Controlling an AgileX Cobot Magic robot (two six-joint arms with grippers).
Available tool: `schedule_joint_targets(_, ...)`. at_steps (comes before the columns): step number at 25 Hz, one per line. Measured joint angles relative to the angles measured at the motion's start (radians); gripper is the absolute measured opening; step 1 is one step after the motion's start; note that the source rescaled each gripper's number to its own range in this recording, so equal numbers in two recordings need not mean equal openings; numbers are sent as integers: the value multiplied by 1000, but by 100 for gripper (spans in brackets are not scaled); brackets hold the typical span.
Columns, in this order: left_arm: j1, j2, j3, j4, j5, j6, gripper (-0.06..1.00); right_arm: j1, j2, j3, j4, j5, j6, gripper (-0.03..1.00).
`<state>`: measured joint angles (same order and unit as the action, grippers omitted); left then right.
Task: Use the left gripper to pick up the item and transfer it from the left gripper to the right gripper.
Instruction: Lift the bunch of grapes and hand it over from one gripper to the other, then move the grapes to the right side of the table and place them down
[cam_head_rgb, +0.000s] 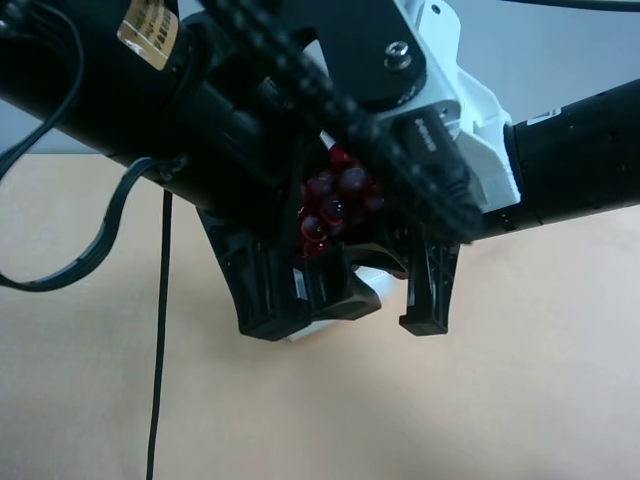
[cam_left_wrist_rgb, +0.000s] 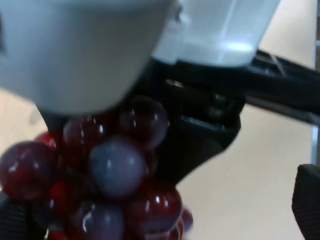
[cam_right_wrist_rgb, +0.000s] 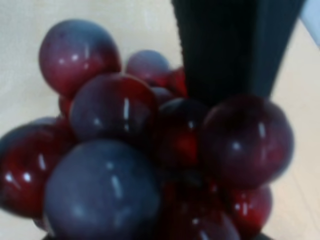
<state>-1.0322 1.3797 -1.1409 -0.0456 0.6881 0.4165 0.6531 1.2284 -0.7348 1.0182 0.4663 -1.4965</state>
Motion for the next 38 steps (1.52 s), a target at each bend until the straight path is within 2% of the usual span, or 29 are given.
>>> schedule_joint_targets(6,127,-38,0,-1,82,1,99,0,0,0,0,0,0,2)
schedule_joint_targets(18,480,-207,0,10,297,44,99,0,0,0,0,0,0,2)
schedule_joint_targets(22,568,-295,0,10,387,-13,99,0,0,0,0,0,0,1)
schedule_joint_targets(28,605,-468,0,6,506,-130,99,0,0,0,0,0,0,1)
schedule_joint_targets(32,605,-596,14,3,516,-188,99,0,0,0,0,0,0,1)
schedule_joint_targets(38,605,-852,180,2,518,-274,99,0,0,0,0,0,0,1)
